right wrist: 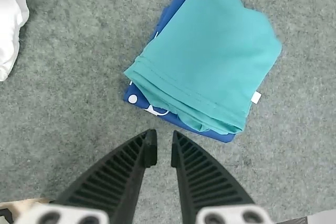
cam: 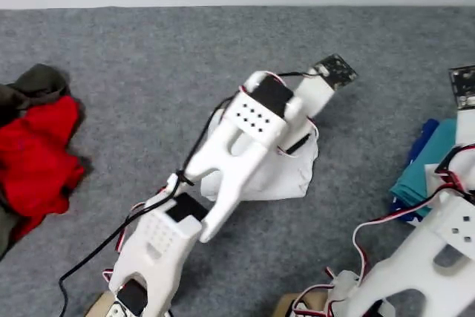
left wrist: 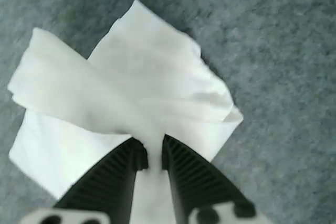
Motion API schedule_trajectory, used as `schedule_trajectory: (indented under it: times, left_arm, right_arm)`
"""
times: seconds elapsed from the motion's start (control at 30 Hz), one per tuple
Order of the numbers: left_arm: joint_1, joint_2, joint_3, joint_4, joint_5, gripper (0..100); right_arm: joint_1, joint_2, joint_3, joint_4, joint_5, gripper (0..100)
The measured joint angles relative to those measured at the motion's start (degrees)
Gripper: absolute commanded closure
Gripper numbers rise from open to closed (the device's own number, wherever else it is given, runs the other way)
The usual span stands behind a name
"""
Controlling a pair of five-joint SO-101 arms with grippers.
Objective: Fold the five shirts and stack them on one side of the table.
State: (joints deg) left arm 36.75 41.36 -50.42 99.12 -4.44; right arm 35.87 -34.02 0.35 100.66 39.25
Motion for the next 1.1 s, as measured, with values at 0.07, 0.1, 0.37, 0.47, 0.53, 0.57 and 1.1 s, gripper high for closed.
schedule_trajectory:
  times: [0.07,0.1,0.37,0.47,0.53,0.57,1.1]
  left_arm:
    - [0.5,2.6,-3.1,0.0,0.5,100]
    - [0.6,4.0,-4.7,0.0,0.8,99]
    - [0.7,11.3,-12.3,0.0,1.6,82]
    - [0.7,10.9,-12.9,0.0,2.6,82]
    - [0.7,9.6,-12.8,0.0,2.8,82]
    - [0.7,8.2,-12.6,0.0,2.8,82]
    - [-16.9,-22.8,26.5,0.0,-4.9,100]
  right_arm:
    - [0.0,0.0,0.0,0.0,0.0,93.4]
    - [0.0,0.0,0.0,0.0,0.0,93.4]
    - [0.0,0.0,0.0,0.0,0.0,93.4]
    - [0.0,0.0,0.0,0.0,0.0,93.4]
    - [0.0,0.0,0.0,0.0,0.0,93.4]
    - [0.0,0.0,0.0,0.0,0.0,93.4]
    - [-14.4,-0.1,6.1,-0.4,-7.5,93.5]
